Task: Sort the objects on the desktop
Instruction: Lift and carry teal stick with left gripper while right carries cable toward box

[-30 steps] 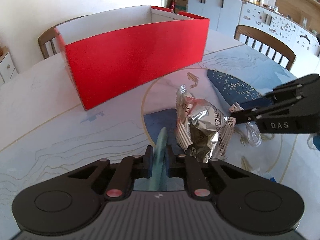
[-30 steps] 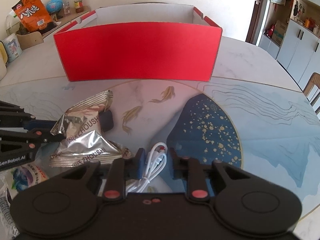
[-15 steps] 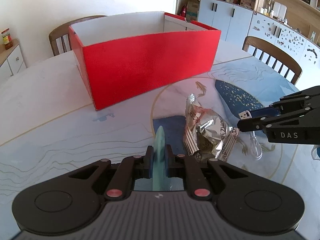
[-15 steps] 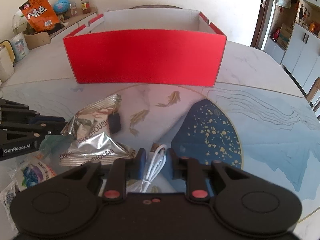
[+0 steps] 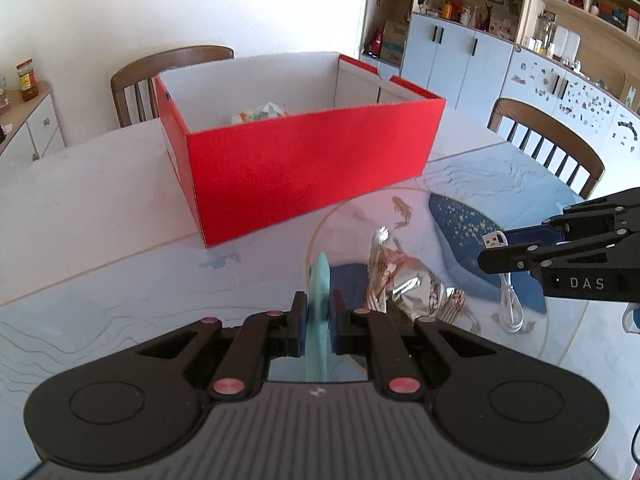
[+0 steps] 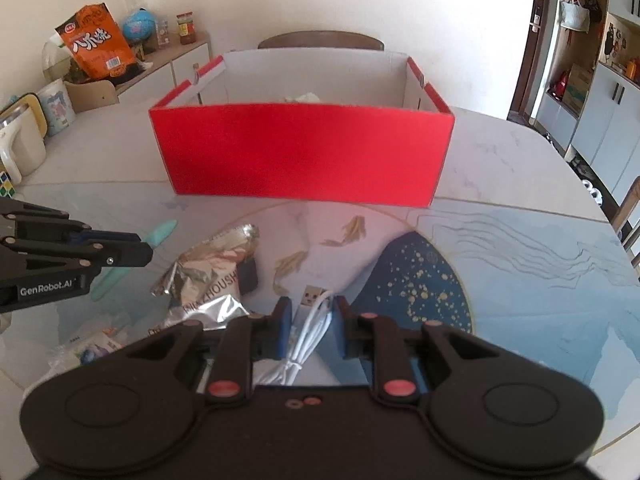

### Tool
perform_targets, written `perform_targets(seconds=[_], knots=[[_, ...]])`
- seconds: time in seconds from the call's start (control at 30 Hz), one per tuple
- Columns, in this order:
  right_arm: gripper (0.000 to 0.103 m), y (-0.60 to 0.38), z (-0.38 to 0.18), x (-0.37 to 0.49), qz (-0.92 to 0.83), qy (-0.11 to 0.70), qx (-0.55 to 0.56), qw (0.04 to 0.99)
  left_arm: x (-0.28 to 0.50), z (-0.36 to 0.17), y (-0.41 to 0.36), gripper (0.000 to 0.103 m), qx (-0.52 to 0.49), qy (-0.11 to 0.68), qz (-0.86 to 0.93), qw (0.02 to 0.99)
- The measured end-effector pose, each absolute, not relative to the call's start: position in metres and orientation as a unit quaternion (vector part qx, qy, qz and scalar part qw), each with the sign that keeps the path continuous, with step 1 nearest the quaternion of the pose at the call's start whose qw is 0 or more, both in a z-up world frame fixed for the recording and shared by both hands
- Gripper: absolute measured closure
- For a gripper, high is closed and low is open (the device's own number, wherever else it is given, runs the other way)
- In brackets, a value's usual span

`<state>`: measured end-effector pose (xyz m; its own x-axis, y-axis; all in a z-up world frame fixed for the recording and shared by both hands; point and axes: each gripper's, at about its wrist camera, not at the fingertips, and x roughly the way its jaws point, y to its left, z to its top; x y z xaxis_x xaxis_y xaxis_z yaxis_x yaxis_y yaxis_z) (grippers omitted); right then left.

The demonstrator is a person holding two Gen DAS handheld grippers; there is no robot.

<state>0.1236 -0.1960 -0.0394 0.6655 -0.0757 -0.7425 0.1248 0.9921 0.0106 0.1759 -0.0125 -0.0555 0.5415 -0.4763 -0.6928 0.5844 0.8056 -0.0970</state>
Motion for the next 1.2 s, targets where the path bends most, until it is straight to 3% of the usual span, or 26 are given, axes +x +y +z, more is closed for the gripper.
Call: perform_targets(seconds=[1.2], knots=[[0.082, -0.217, 0.043, 0.151, 0.006, 0.37, -0.001, 0.929, 0.194, 0.022, -0.026, 0.094, 0.063, 0.355, -0.279, 0.89]])
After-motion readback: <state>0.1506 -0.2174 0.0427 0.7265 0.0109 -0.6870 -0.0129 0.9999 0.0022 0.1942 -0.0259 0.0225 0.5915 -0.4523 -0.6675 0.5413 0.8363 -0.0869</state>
